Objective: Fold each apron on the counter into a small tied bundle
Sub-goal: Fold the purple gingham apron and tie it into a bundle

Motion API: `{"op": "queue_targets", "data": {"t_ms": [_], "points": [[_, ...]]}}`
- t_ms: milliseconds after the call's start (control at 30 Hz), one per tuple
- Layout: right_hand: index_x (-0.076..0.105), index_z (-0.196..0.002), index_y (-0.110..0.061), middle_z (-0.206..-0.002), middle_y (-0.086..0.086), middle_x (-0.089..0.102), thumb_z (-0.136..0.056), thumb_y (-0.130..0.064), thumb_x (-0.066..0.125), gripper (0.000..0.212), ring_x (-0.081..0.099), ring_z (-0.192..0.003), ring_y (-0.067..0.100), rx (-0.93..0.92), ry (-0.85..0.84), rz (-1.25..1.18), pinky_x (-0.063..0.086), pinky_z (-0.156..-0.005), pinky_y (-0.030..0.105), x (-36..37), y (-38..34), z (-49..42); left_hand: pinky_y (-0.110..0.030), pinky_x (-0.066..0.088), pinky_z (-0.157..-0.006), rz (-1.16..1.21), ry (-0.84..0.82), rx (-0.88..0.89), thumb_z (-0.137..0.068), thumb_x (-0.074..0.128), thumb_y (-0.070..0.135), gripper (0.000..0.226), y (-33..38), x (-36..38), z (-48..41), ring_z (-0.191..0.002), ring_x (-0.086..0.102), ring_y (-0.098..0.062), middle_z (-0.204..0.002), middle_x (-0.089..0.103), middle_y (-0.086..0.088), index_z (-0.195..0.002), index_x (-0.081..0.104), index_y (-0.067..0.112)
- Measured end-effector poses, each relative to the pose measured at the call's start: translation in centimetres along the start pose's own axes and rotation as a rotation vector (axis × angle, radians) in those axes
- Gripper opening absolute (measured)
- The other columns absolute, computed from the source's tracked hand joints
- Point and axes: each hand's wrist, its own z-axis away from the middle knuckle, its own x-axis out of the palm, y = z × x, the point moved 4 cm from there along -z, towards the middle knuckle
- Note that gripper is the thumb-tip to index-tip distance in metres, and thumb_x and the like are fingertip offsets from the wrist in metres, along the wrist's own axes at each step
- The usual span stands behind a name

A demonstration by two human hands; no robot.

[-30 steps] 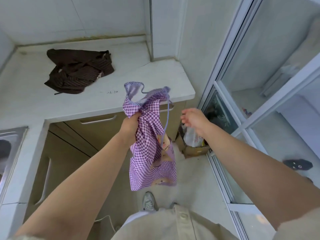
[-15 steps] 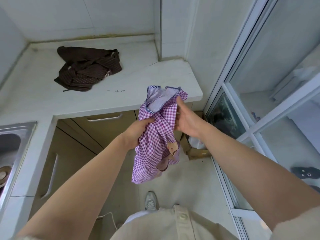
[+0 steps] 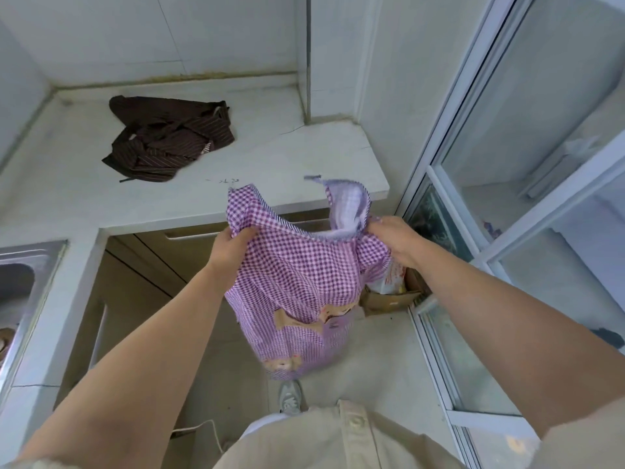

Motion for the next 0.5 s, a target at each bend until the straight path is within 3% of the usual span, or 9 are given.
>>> {"op": "queue_targets", "data": {"t_ms": [133,200,267,367,433,500], "points": [[0.059,-0.073,0.003,-0.071,0.018,0.055,-0.093,-0.013,0.058,0.025,0.051,-0.067,0.021,-0.001,-0.068,0.430,0.039,-0.066,0.032,-0.9,0.5,0.7,-0.047,0.042,-0.104,-0.201,-0.066,0.012,-0.096,0.057,0.027,0.048,-0.4,0.0,0.7,-0.120,0.055,-0.034,-0.133,0.057,-0.011,-0.139,0.047,0.009],[0.064,-0.082,0.007,-0.081,0.022,0.064,-0.098,-0.023,0.055,0.035,0.059,-0.073,0.023,-0.107,0.056,0.353,0.047,-0.074,0.033,-1.6,-1.3,0.4,-0.046,0.046,-0.101,-0.228,-0.015,0.081,-0.096,0.058,0.025,0.037,1.3,-0.6,0.8,-0.115,0.059,-0.033,-0.122,0.063,-0.010,-0.129,0.055,0.009],[0.067,-0.082,-0.006,-0.085,0.012,0.068,-0.101,-0.030,0.050,0.034,0.063,-0.078,0.022,-0.246,0.230,0.158,0.050,-0.079,0.034,-2.7,-4.3,0.6,-0.042,0.049,-0.097,-0.159,0.102,0.238,-0.096,0.058,0.021,0.023,4.1,-1.5,0.6,-0.104,0.064,-0.026,-0.106,0.066,-0.003,-0.116,0.060,0.010],[0.064,-0.086,-0.007,-0.085,0.010,0.064,-0.101,-0.027,0.047,0.030,0.056,-0.077,0.018,-0.468,0.449,0.153,0.045,-0.072,0.032,-3.7,-8.0,0.5,-0.039,0.044,-0.102,-0.148,0.176,0.480,-0.095,0.056,0.025,0.037,7.7,-2.3,0.8,-0.110,0.058,-0.016,-0.121,0.061,0.001,-0.131,0.053,0.013],[0.059,-0.081,-0.012,-0.080,0.007,0.059,-0.100,-0.021,0.047,0.024,0.053,-0.075,0.017,-0.471,0.407,0.324,0.041,-0.069,0.030,-3.1,-8.2,-0.1,-0.039,0.041,-0.103,-0.255,0.127,0.433,-0.096,0.053,0.029,0.049,7.4,-2.0,0.8,-0.120,0.051,-0.020,-0.129,0.053,0.000,-0.142,0.041,0.015],[0.062,-0.088,-0.015,-0.086,0.007,0.061,-0.098,-0.017,0.054,0.013,0.059,-0.084,0.021,-0.306,0.134,0.560,0.047,-0.072,0.030,-1.3,-5.8,-0.6,-0.046,0.037,-0.108,-0.554,0.047,0.197,-0.096,0.048,0.038,0.054,4.6,-1.8,0.4,-0.127,0.047,-0.034,-0.135,0.050,-0.011,-0.143,0.038,0.014]]}}
